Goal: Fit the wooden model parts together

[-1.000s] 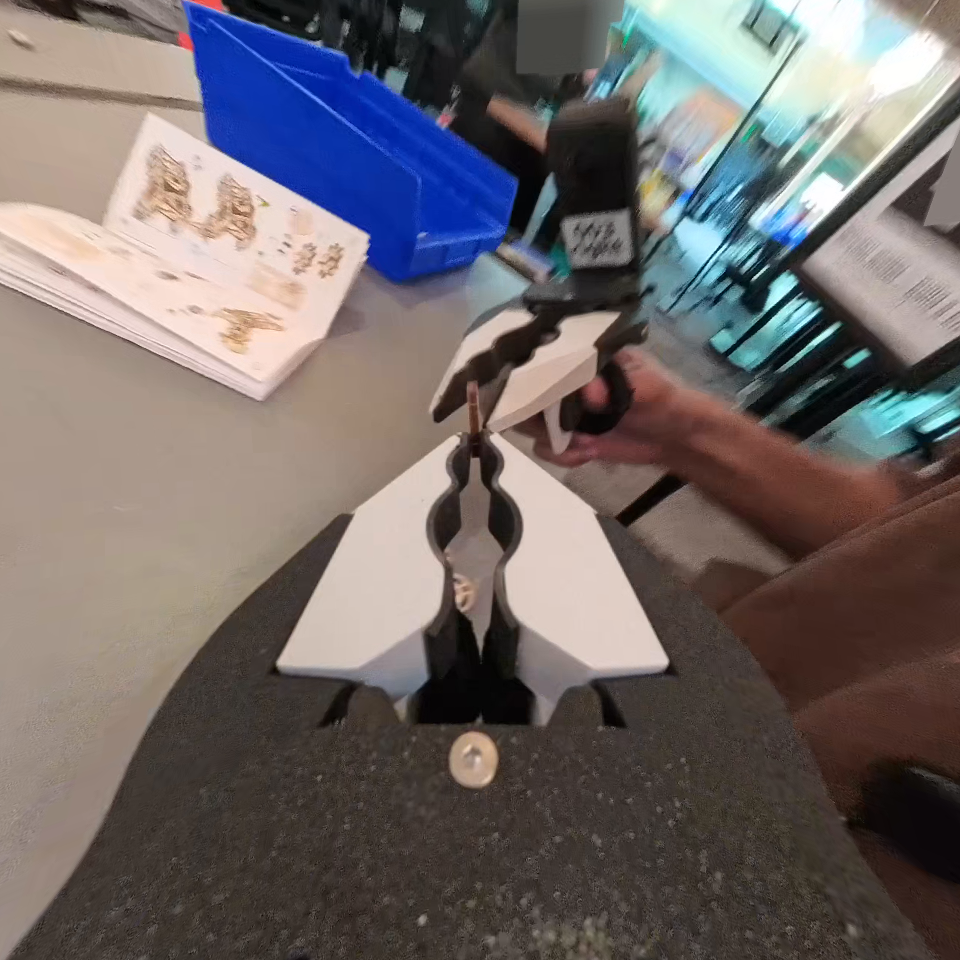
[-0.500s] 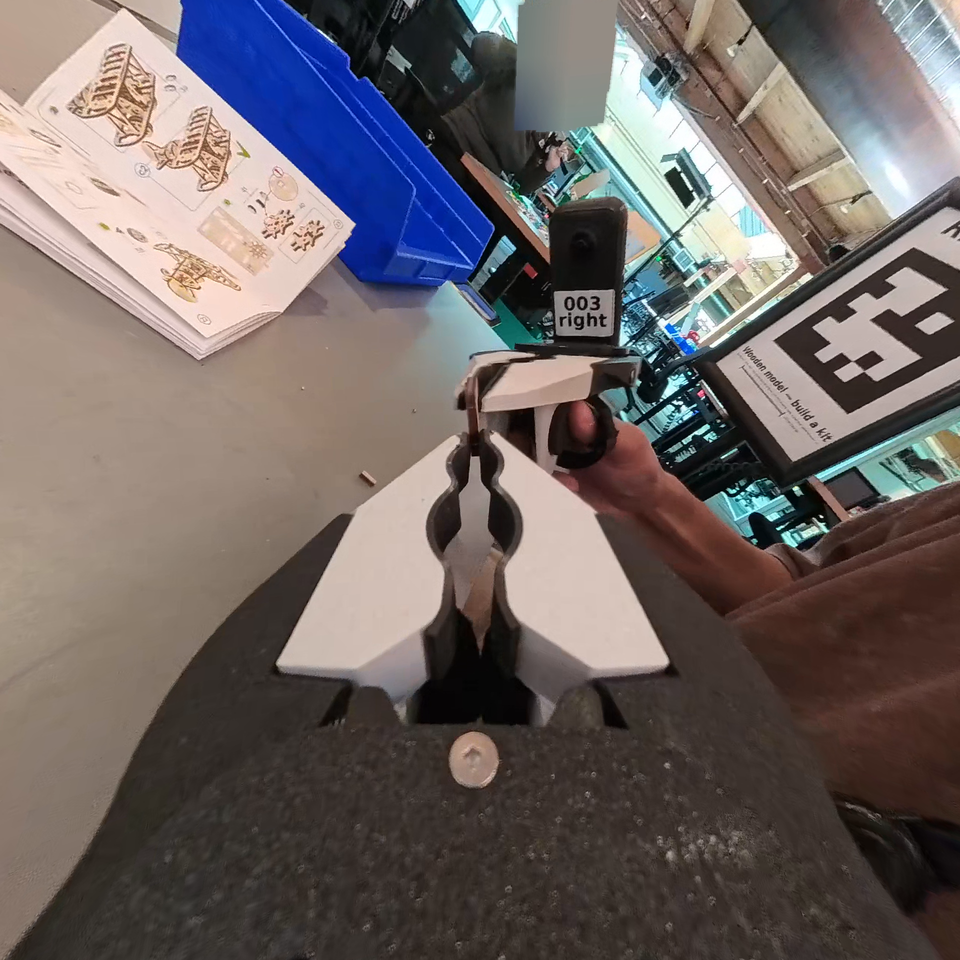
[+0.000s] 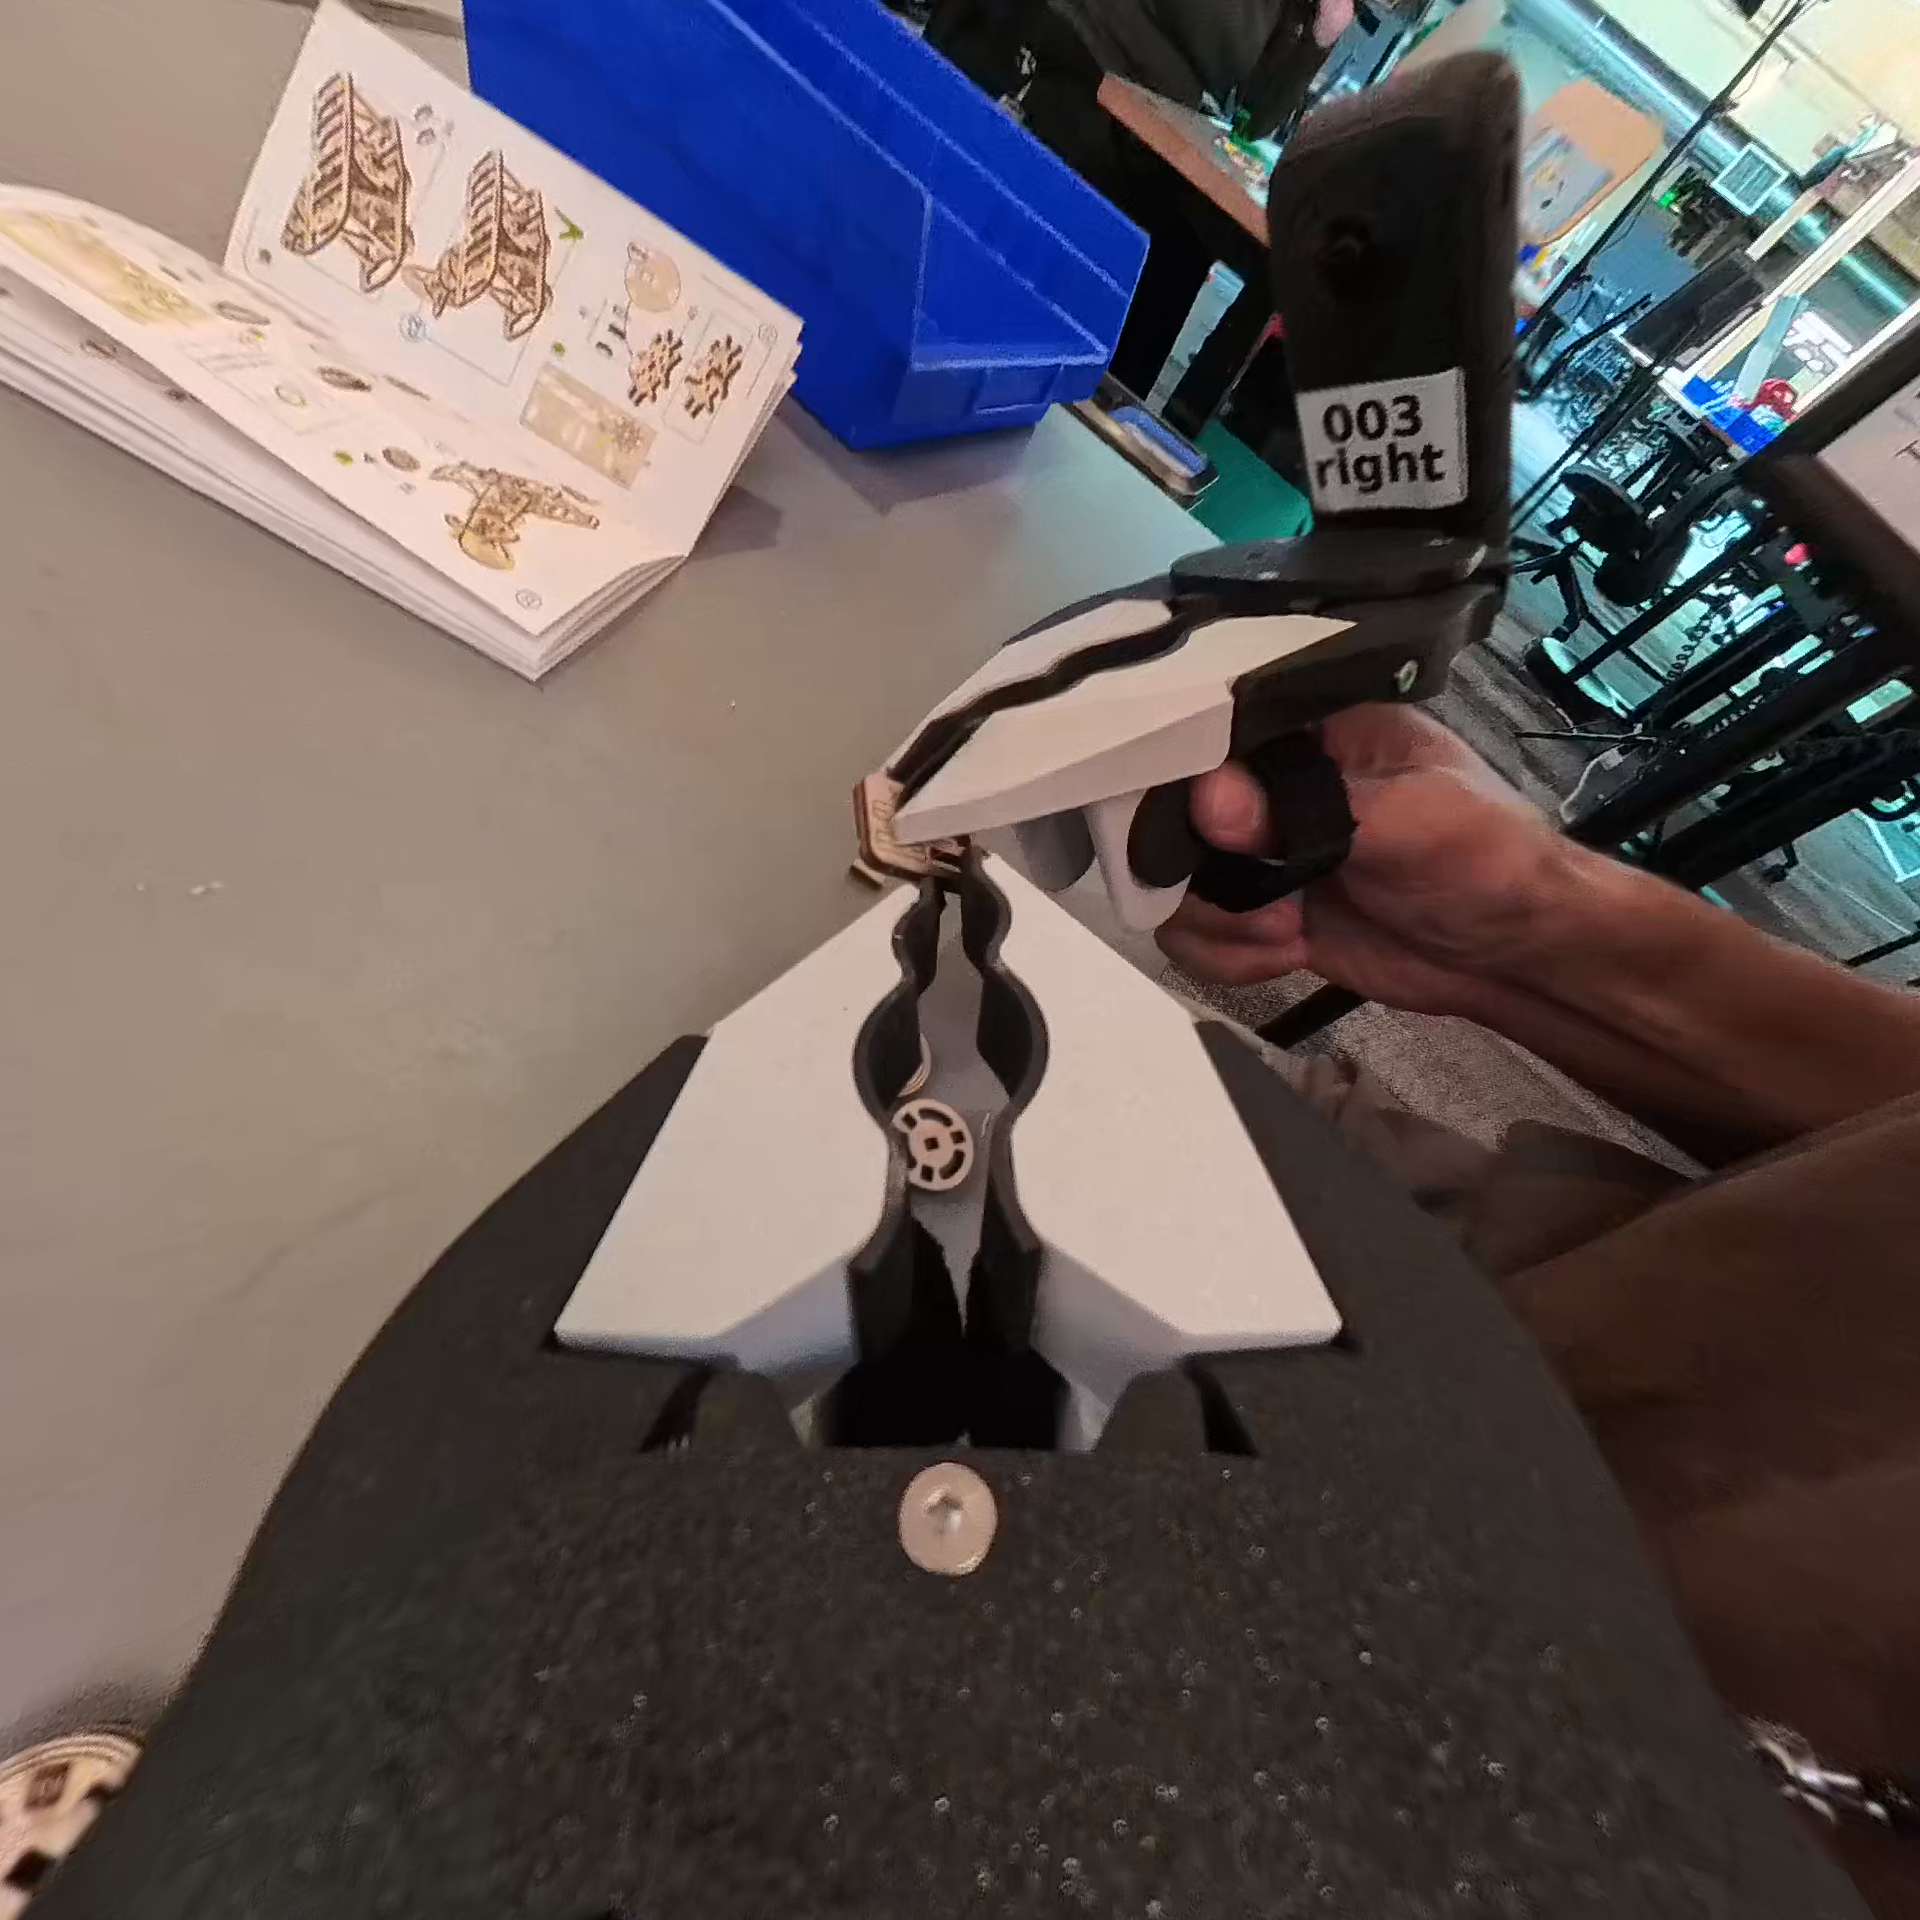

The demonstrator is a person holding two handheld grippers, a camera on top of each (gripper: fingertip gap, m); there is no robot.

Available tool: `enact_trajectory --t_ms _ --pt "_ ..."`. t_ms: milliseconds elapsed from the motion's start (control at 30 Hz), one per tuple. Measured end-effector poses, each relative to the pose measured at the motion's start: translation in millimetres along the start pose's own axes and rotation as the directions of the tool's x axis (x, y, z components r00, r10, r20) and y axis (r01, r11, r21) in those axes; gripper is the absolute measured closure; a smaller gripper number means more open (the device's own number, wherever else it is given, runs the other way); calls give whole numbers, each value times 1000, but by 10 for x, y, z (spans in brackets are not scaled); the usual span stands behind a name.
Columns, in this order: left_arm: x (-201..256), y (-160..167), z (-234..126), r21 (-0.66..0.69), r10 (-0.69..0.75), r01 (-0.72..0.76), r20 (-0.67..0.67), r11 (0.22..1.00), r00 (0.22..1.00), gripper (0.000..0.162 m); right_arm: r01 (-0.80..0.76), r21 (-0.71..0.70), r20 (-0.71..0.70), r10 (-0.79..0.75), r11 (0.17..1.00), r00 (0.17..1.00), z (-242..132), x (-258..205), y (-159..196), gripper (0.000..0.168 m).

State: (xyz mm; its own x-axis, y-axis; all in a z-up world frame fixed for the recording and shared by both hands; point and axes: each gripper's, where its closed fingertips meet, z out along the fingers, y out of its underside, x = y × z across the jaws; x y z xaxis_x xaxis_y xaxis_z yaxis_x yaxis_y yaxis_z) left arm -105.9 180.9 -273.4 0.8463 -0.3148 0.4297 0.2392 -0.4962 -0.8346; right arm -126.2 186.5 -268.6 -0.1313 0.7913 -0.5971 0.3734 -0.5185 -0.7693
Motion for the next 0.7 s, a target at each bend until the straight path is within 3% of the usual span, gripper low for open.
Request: enact_trajectory --t_ms 200,400,533,700 --pt "-108 70 19 -26 54 -52 59 998 997 162 3 -39 -10 -4 999 1000 13 26 53 165" --pt "-68 -22 -31 27 -79 81 -45 996 996 160 -222 48 168 212 974 963 -29 -5 -46 166" --pt "-69 -33 -69 30 -179 183 -113 983 977 145 -329 86 289 292 941 912 -32 -81 -125 165" --pt "38 -132 -89 44 -323 348 -277 936 905 159 -326 92 314 283 941 906 3 -135 -138 165"
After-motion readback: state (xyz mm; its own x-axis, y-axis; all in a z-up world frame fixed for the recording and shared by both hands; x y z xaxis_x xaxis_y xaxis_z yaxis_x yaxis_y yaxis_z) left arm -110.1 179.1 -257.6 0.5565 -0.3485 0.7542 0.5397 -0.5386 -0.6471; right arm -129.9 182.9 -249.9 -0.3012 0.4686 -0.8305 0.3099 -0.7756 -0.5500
